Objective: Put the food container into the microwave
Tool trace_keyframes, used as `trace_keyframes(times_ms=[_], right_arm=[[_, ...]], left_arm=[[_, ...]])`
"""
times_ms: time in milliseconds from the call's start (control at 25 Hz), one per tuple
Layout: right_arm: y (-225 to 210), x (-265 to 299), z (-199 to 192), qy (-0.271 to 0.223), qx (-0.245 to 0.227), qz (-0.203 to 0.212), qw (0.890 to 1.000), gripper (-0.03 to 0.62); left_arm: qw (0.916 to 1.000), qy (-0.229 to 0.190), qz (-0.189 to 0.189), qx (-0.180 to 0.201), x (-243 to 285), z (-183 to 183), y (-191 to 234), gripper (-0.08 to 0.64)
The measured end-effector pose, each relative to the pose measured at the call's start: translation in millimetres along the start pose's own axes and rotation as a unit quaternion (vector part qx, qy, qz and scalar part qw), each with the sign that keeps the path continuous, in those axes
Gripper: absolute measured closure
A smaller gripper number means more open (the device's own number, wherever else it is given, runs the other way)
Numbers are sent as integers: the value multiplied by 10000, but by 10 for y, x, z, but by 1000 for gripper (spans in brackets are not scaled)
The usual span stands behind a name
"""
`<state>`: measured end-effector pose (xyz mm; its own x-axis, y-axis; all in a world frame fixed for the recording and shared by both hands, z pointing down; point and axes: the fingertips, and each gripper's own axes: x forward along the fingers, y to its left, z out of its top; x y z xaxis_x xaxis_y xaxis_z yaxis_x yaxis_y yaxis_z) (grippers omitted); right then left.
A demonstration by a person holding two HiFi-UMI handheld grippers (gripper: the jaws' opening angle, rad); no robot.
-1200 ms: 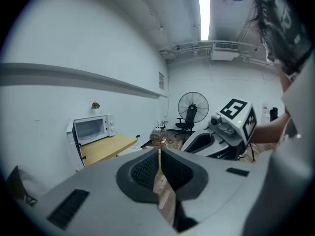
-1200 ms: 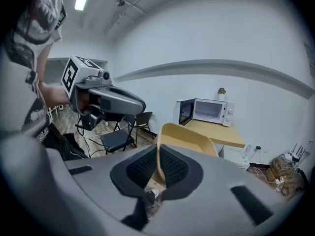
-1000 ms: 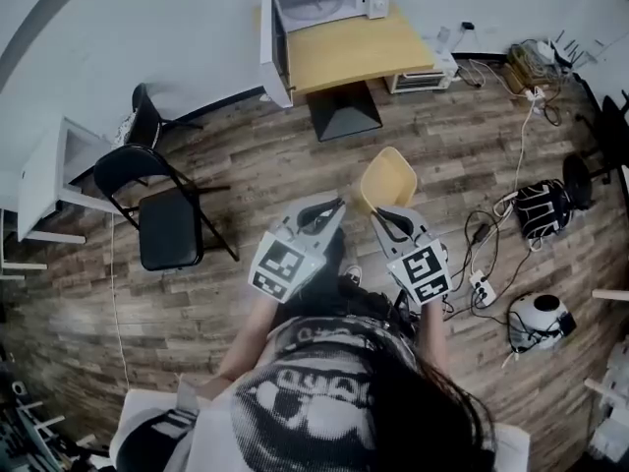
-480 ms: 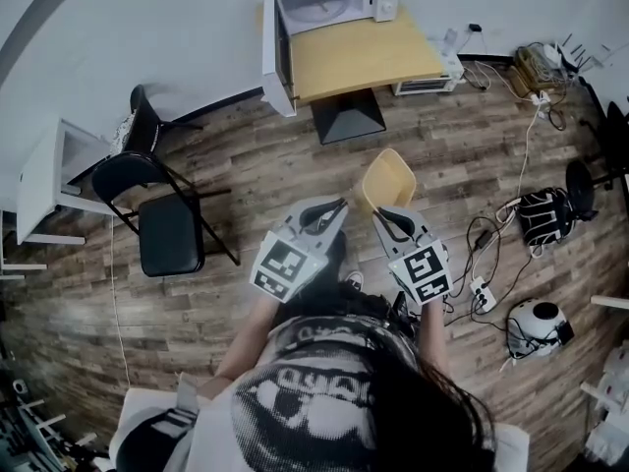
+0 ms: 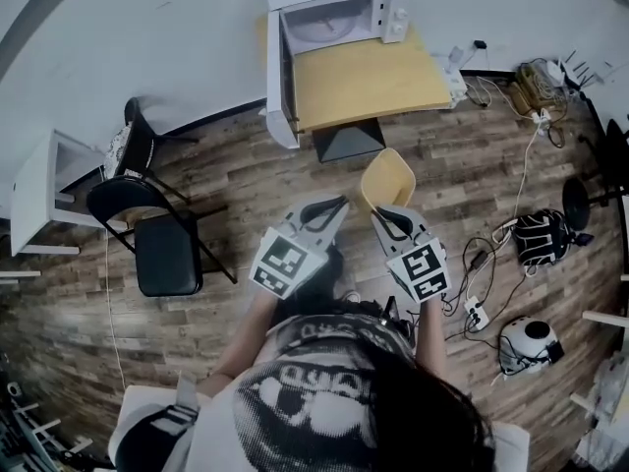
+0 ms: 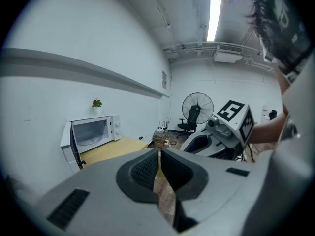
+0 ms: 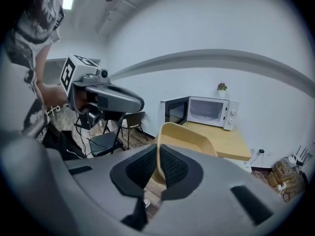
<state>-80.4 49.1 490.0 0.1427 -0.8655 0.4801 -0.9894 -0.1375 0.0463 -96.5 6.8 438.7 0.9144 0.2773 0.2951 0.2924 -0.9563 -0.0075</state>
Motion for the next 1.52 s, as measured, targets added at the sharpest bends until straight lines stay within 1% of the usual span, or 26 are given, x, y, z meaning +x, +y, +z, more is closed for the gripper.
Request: trace_keyframes(times_ms=[240, 440, 640, 880, 1000, 1160, 1240, 1360, 1520], right_arm=[[-274, 340, 266, 41, -79, -58, 9999, 566], [-513, 555, 402, 92, -60, -175, 9998, 566], [-664, 781, 566, 123, -105, -242, 9996, 565], [-890, 939, 635, 153, -73, -487, 9987, 565], [-1043, 943, 616, 214, -34, -666, 9975, 565], [-1269, 896, 604, 220, 69, -821, 9964, 565], [-1378, 929, 594, 212, 96, -809, 9964, 566], [-1522, 1034, 548, 226, 154, -671, 9974, 565], [-1828, 1234, 528, 247, 62, -337, 9991, 565]], left_arm=[[9999, -121, -2, -19, 198, 132, 514, 548], [9997, -199, -138, -16, 361, 232, 785, 548], [9992, -315, -264, 18, 519, 338, 1077, 548], [9978, -397, -512, 118, 732, 416, 1293, 548], [9977, -385, -551, 70, 818, 419, 1389, 548], [9973, -373, -631, 10, 950, 433, 1401, 548], [9974, -312, -655, -12, 1044, 408, 1406, 548], [9980, -163, -605, -76, 1176, 348, 1457, 548], [9993, -60, -316, -204, 1433, 333, 1632, 548]])
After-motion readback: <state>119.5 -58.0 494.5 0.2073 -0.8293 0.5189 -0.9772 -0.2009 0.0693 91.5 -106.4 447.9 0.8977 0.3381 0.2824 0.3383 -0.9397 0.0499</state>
